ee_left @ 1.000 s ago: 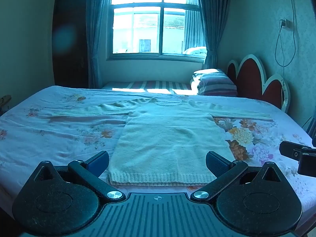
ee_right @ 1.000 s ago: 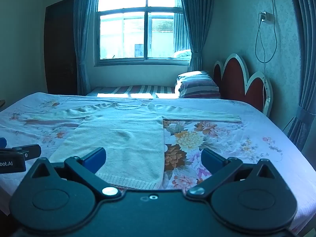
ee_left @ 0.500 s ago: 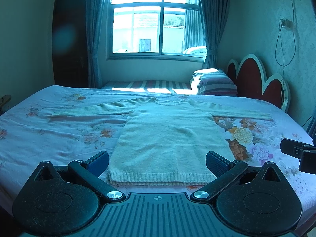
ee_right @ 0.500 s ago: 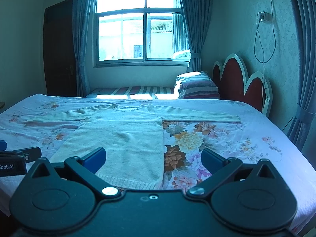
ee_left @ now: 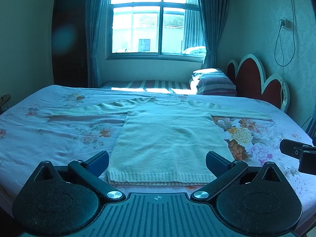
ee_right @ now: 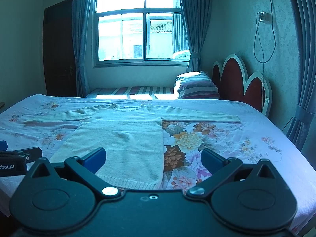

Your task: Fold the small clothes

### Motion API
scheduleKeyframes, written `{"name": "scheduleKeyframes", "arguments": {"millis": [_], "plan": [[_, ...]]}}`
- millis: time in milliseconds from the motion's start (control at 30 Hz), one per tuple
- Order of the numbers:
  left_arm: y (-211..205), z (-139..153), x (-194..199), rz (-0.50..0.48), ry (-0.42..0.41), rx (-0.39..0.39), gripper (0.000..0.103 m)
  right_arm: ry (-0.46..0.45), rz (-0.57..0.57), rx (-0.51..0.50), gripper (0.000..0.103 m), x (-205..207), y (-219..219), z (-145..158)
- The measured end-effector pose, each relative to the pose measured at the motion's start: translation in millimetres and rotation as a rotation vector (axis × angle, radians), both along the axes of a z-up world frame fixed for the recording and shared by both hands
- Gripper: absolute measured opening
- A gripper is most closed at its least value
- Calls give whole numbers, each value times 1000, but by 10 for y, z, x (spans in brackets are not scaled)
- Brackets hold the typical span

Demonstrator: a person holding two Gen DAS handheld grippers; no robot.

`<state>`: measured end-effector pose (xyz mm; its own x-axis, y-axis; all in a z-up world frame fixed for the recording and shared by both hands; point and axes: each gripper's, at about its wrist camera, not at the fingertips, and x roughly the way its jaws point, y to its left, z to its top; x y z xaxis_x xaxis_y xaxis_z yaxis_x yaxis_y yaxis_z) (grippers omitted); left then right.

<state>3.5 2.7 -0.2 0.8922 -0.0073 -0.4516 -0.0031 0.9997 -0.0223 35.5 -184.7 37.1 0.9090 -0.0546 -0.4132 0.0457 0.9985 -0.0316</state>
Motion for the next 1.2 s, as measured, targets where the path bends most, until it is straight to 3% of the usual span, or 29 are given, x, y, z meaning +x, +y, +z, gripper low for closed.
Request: {"name": "scheduleKeyframes", "arguments": {"millis": [1200], "plan": [[48, 12, 8, 11, -4, 2, 103, 1, 16, 0, 103, 38, 84, -23]]}}
